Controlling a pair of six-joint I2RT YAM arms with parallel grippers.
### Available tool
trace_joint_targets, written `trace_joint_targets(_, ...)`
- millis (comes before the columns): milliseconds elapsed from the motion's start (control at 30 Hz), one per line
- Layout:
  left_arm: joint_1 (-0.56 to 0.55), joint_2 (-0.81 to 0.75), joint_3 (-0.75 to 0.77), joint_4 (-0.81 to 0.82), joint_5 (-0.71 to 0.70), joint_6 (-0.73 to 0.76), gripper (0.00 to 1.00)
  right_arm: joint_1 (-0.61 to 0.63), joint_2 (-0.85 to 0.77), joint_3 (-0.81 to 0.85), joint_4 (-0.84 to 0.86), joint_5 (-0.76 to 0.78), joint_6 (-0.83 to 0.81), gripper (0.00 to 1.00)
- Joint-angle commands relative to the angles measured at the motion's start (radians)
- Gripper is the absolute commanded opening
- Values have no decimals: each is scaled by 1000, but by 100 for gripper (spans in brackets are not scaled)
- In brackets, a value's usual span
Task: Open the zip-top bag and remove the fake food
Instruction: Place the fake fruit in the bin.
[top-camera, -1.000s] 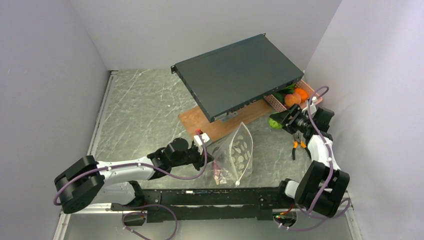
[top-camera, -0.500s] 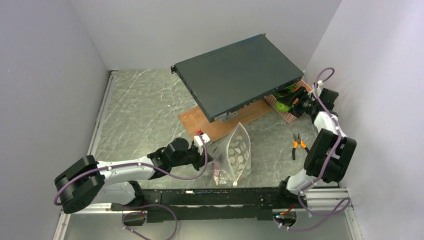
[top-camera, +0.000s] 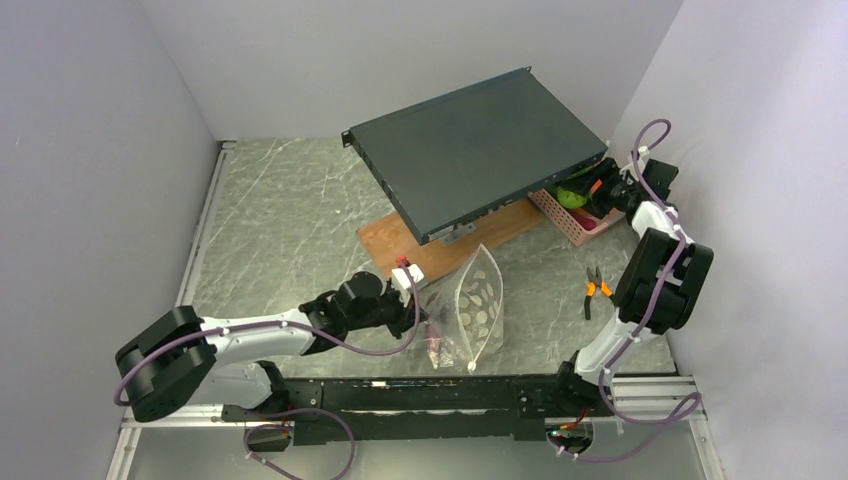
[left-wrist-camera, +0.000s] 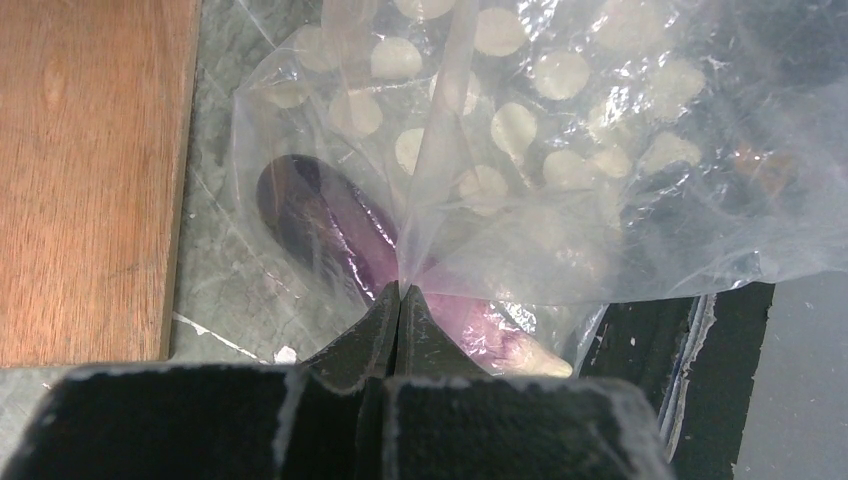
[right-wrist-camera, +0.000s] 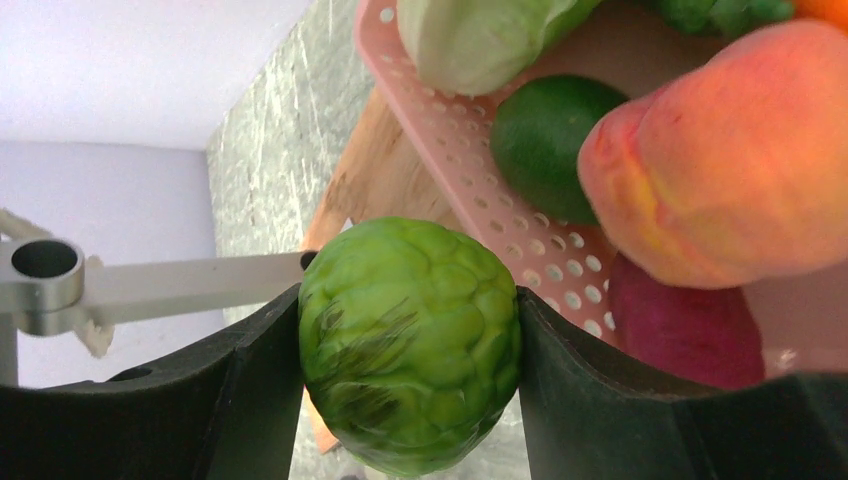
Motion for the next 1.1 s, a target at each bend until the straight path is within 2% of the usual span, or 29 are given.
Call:
trace_joint_targets(0, 5, 10, 44, 2, 6, 20, 0, 3, 53, 97, 10, 56, -9, 0)
trace_joint_targets(167, 5, 18, 54, -5, 10, 21, 0, 23, 107, 174, -11, 95, -25, 1)
trace_joint_targets(367, 8, 30, 67, -12, 15, 20, 0, 68, 155, 257, -31, 151, -70, 7)
trace_joint_targets(867, 8, 29, 73, -35, 9, 10, 0, 124, 255, 382, -63, 265, -156, 17)
trace_joint_targets(933, 8, 31, 76, -37, 9, 7, 0, 135, 262, 394, -70, 274, -172, 20)
trace_joint_targets(1067, 8, 23, 73, -42, 3, 5, 0, 148, 271, 406, -77, 288, -181, 32)
